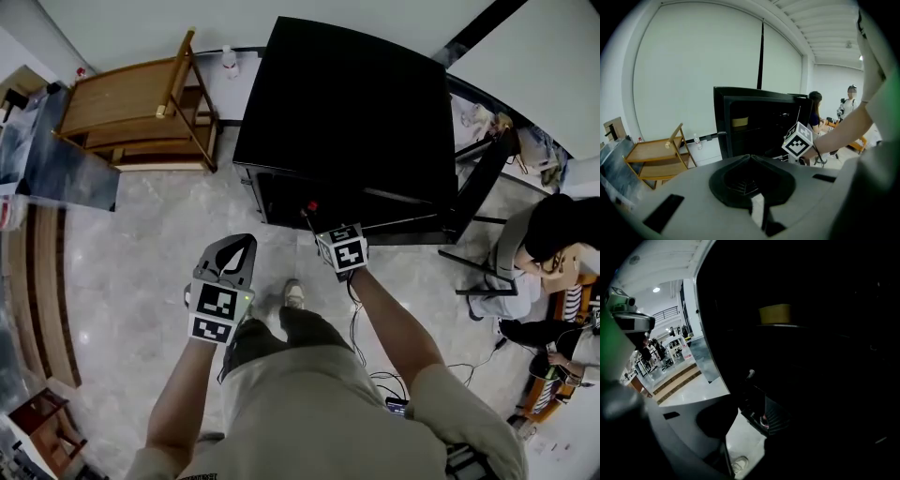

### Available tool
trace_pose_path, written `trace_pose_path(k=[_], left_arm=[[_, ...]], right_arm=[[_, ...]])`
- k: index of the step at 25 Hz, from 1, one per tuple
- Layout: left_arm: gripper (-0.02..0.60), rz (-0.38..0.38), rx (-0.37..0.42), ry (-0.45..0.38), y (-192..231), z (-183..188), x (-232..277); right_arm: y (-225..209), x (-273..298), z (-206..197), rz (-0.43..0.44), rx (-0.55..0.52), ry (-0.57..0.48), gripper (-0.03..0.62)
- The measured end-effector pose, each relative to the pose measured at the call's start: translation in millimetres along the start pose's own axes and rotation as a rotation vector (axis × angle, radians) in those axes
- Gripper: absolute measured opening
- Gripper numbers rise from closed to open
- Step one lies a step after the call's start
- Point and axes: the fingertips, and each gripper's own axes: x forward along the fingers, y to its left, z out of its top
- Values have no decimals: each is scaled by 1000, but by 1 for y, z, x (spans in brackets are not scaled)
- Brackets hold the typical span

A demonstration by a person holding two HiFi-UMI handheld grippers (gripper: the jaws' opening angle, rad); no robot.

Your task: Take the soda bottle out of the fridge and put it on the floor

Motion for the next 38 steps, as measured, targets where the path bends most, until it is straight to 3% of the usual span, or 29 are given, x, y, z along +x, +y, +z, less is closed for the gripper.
trace_pose_path(k=[14, 24, 38], left_arm=[[6, 21, -36, 58, 12, -36, 41], [6, 15, -50, 84, 12, -68, 55], [6, 25, -77, 120, 25, -99, 61]], right_arm=[[-34, 86, -62, -6, -77, 111, 170], [-48, 127, -82, -41, -23, 139, 172], [-57, 165, -102, -44, -66, 216, 172]])
